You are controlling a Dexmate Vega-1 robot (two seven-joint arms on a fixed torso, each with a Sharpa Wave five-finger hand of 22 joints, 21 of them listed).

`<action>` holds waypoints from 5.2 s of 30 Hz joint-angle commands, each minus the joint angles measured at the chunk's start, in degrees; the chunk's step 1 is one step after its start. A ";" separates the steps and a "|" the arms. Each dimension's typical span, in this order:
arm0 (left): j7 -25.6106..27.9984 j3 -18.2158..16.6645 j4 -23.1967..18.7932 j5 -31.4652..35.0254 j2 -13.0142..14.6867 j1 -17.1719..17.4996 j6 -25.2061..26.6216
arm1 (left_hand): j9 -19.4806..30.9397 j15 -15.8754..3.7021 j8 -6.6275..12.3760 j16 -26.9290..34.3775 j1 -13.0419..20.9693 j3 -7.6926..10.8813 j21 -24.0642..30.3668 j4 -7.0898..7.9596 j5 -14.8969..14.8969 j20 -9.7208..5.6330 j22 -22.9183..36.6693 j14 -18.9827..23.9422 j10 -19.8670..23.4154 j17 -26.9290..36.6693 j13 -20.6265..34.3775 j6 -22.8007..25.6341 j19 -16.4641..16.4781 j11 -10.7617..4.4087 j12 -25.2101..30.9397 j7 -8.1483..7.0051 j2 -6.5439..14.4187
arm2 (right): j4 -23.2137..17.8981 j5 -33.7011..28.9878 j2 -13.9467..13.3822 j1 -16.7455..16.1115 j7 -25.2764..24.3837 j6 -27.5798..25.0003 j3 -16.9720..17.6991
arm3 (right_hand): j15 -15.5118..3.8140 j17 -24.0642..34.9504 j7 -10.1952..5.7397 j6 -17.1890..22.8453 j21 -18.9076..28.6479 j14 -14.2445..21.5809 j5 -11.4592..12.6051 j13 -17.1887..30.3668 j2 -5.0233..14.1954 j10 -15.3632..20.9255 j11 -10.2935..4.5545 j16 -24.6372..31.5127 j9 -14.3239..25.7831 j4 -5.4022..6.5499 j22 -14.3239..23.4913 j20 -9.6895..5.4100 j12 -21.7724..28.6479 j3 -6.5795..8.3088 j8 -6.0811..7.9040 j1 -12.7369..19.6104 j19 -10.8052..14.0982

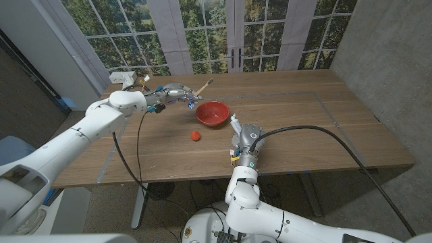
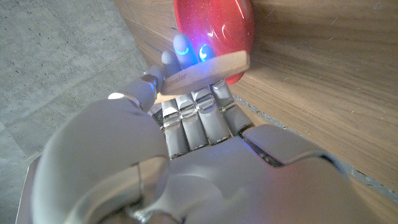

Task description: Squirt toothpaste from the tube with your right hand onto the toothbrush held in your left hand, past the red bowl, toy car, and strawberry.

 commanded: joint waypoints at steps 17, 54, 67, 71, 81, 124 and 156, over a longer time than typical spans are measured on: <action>-0.39 0.87 1.09 -0.40 -1.23 -0.80 1.30 | 0.12 -6.07 -0.10 -0.13 2.01 0.97 0.76 0.13 0.20 -5.79 0.00 4.05 7.13 0.29 0.47 0.66 -0.25 -6.40 -0.26 0.16 2.80 | 1.28 -24.12 -3.38 2.01 18.01 -0.93 -0.68 | -7.76 0.02 -0.34 0.97 0.63 0.70 -0.12 0.32 0.36 0.94 -0.29 0.00 0.24 0.30 0.16 -0.33 0.29 0.46 0.32 0.84 0.40; 1.54 1.86 -3.95 0.09 0.01 -1.25 7.83 | 0.23 -6.08 -0.36 -0.44 1.96 1.38 1.32 0.03 0.15 -5.64 -0.09 4.16 7.39 0.26 0.42 0.76 -0.24 -6.30 -0.83 0.22 2.75 | 2.94 -41.04 -7.71 4.74 31.45 2.84 -0.45 | -8.14 0.03 -1.03 1.24 0.97 0.87 -0.11 0.57 0.68 1.39 -0.84 -0.43 0.26 0.38 0.17 -0.90 -0.02 0.55 0.38 1.19 0.79; 0.78 2.22 -3.91 -0.35 0.09 -1.57 8.96 | 0.31 -6.08 -0.41 -0.53 1.98 1.51 1.51 0.00 0.14 -5.57 -0.11 4.18 7.32 0.25 0.89 0.76 -0.18 -6.18 -0.80 0.28 2.70 | 3.65 -51.53 -6.98 0.37 37.22 10.07 5.79 | -8.22 0.03 -1.12 1.28 1.05 1.18 -0.13 0.61 0.81 1.52 -1.09 -0.52 0.27 0.40 0.17 -1.01 -0.19 0.59 0.39 1.30 0.82; 0.41 2.46 -3.77 -0.39 0.08 -1.78 9.33 | 0.27 -6.07 -0.44 -0.54 1.99 1.54 1.55 0.00 0.13 -5.54 -0.11 4.25 7.39 0.25 0.79 0.80 -0.19 -6.14 -0.91 0.27 2.70 | 3.87 -54.65 -6.44 -1.24 38.68 12.87 8.26 | -8.26 0.06 -1.15 1.25 1.08 1.05 -0.14 0.66 0.82 1.43 -1.08 -0.60 0.28 0.38 0.17 -1.00 -0.28 0.58 0.38 1.35 0.84; -0.13 2.97 -3.24 -0.32 -0.11 -2.27 9.97 | 0.29 -6.07 -0.48 -0.46 1.97 1.61 1.63 0.01 0.12 -5.48 -0.13 4.38 7.37 0.38 0.84 0.77 -0.23 -6.14 -1.04 0.35 2.69 | 4.19 -59.97 -4.35 -4.86 40.38 18.91 13.66 | -8.15 0.09 -1.19 1.38 1.12 1.26 -0.16 0.68 1.11 1.86 -1.11 -0.64 0.28 0.61 0.16 -1.06 -0.26 0.57 0.42 1.15 0.83; -5.49 6.32 -0.31 0.20 -1.78 -7.16 14.13 | 0.28 -6.09 -0.68 -0.62 2.15 1.88 2.06 -0.14 0.06 -5.37 -0.17 4.60 7.74 0.30 1.09 0.93 0.00 -5.90 -1.31 0.77 2.60 | 6.62 -70.46 -1.32 -4.71 44.66 31.60 19.15 | -8.59 0.16 -1.67 1.38 1.30 1.07 -0.16 0.95 1.44 1.93 -1.66 -1.22 0.30 0.24 0.13 -1.64 -0.79 0.81 0.36 2.02 0.80; -6.78 7.98 -1.41 0.62 -1.70 -8.93 18.26 | 0.26 -6.08 -0.88 -0.67 2.42 2.07 2.25 -0.14 0.01 -5.19 -0.20 4.61 7.84 0.35 1.18 0.97 -0.06 -5.57 -1.57 1.03 2.64 | 8.01 -77.92 -1.21 -3.41 51.02 34.87 19.35 | -8.90 0.37 -2.27 2.00 1.32 1.20 -0.21 1.17 1.64 2.44 -2.21 -1.52 0.30 0.03 0.09 -2.04 -1.10 0.93 0.57 2.93 0.50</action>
